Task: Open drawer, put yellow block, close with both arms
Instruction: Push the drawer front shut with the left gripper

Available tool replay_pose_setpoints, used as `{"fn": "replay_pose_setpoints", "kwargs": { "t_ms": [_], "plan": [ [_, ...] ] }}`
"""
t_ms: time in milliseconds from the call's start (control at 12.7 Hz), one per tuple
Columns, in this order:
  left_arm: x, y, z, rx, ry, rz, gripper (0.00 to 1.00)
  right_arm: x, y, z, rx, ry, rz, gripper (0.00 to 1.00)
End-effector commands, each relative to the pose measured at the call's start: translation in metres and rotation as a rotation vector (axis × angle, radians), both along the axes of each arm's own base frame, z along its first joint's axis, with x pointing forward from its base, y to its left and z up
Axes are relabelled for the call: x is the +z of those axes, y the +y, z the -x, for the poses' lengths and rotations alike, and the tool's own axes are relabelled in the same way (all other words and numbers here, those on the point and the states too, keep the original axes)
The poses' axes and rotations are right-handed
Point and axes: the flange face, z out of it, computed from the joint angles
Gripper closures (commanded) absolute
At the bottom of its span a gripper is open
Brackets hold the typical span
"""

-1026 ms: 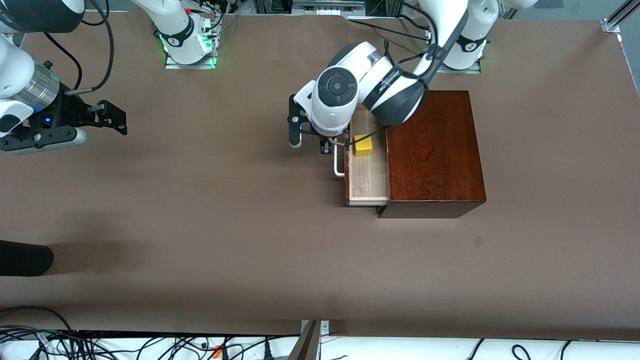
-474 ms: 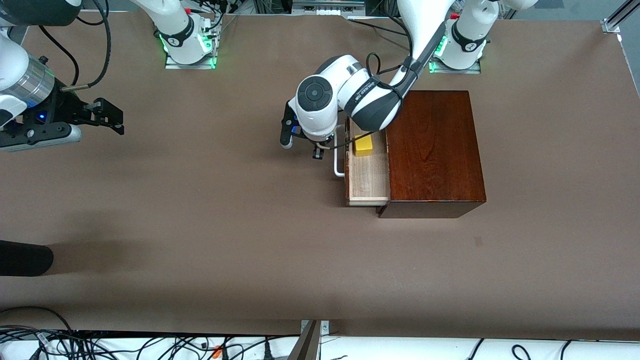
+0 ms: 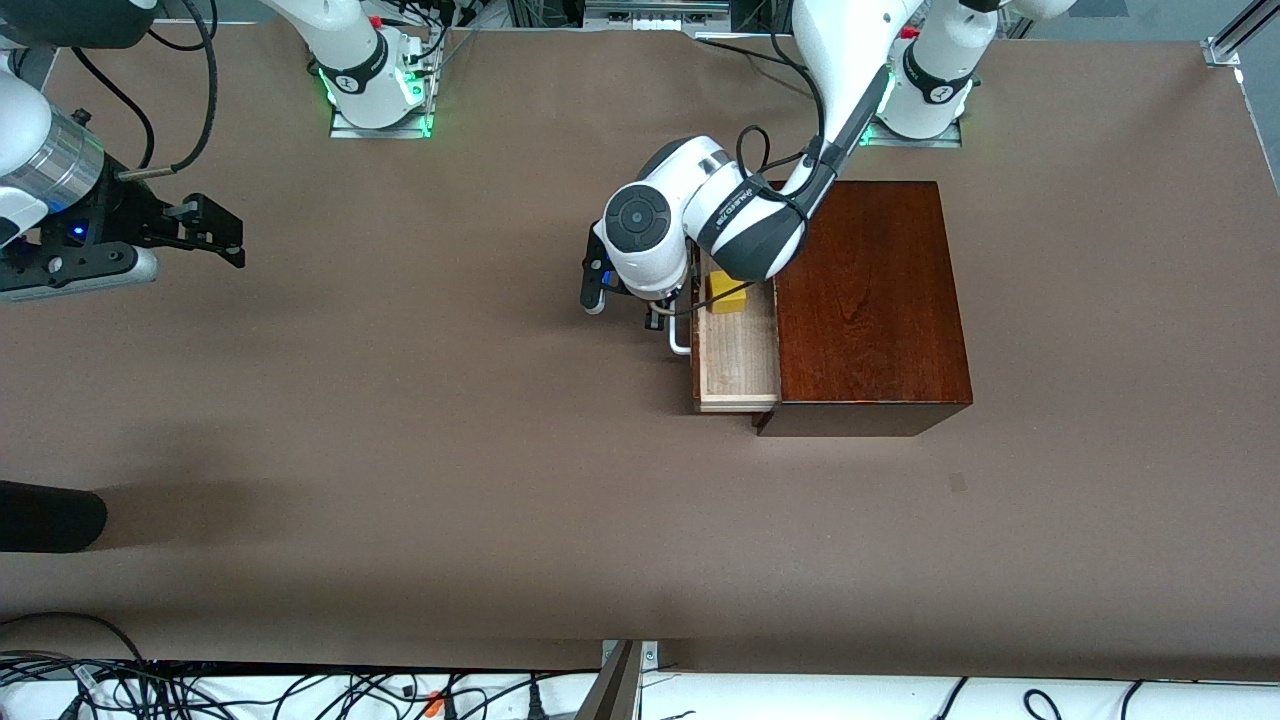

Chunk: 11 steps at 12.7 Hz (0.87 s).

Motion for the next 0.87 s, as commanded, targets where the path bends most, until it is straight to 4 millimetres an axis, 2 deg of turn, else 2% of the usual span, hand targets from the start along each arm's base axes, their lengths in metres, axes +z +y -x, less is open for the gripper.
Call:
{"fn": "replay_pose_setpoints", "kwargs": {
  "t_ms": [0, 474, 789],
  "plan": [
    [0.004, 0.027, -0.012, 0.004, 0.021, -0.061, 1.00, 0.005, 0.003, 0.001, -0.015, -0.006, -0.004, 0.00],
    [0.011, 0.066, -0.032, 0.064, 0.054, -0.139, 1.00, 0.006, 0.006, 0.002, -0.016, 0.000, -0.026, 0.00],
    [0.015, 0.079, -0.039, 0.078, 0.061, -0.160, 1.00, 0.007, 0.008, 0.002, -0.014, -0.006, -0.033, 0.00]
  ]
}}
